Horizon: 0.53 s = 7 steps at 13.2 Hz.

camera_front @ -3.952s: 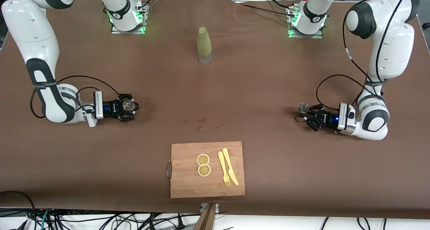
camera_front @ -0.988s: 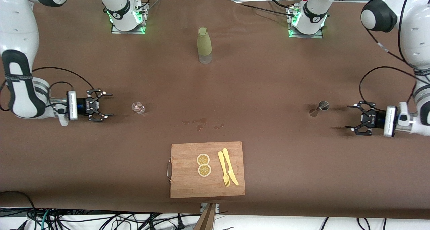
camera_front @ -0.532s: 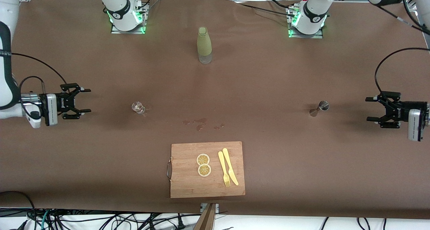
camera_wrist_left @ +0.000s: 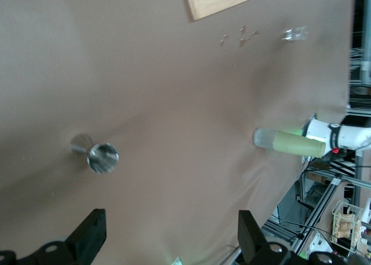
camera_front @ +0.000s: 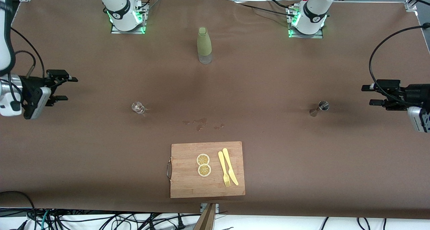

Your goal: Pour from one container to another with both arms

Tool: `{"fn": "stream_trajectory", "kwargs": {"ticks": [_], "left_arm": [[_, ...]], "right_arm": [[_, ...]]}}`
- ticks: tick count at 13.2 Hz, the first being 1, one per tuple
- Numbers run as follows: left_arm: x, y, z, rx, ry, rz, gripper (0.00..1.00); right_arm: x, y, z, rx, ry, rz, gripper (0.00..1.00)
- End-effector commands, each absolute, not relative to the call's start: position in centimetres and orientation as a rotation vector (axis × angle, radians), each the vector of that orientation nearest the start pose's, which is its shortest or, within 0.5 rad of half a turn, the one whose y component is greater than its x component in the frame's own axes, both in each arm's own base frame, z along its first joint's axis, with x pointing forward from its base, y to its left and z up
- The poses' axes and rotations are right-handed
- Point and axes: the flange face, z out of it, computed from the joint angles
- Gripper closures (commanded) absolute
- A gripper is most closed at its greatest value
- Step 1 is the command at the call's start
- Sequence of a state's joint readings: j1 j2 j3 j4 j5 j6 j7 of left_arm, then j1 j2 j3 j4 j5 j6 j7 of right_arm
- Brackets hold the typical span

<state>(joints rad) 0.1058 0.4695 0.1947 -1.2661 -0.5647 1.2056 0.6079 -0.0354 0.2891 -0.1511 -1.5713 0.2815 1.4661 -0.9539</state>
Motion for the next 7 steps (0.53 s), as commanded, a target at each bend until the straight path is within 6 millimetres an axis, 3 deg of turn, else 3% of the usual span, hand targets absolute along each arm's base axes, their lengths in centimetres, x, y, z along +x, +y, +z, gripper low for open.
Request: {"fn": "stream_trajectory", "kwargs": {"ticks": [1,4,5,7], "left_arm": [[61.5,4.7,51.4,2.596,-0.395,-0.43,0.0],[60.8,0.1,54.6,2.816,-0.558,-0.441,0.0],[60.7,-1.0,55.5,2.875,-0.62,-0.417,0.0],[60.6,-1.0,56.3,2.903,-0.61,-0.392,0.0]], "right_arm": [[57.4,-5.3,49.6,-2.709,-0.792,0.384,0.0],[55.4,-3.8,53.6,-2.946,-0.51,0.423,0.0],[55.3,-3.5,54.0,-3.005,-0.41,0.428,0.0],[54.8,-3.3,55.5,-3.097,-0.181,0.367,0.0]]}}
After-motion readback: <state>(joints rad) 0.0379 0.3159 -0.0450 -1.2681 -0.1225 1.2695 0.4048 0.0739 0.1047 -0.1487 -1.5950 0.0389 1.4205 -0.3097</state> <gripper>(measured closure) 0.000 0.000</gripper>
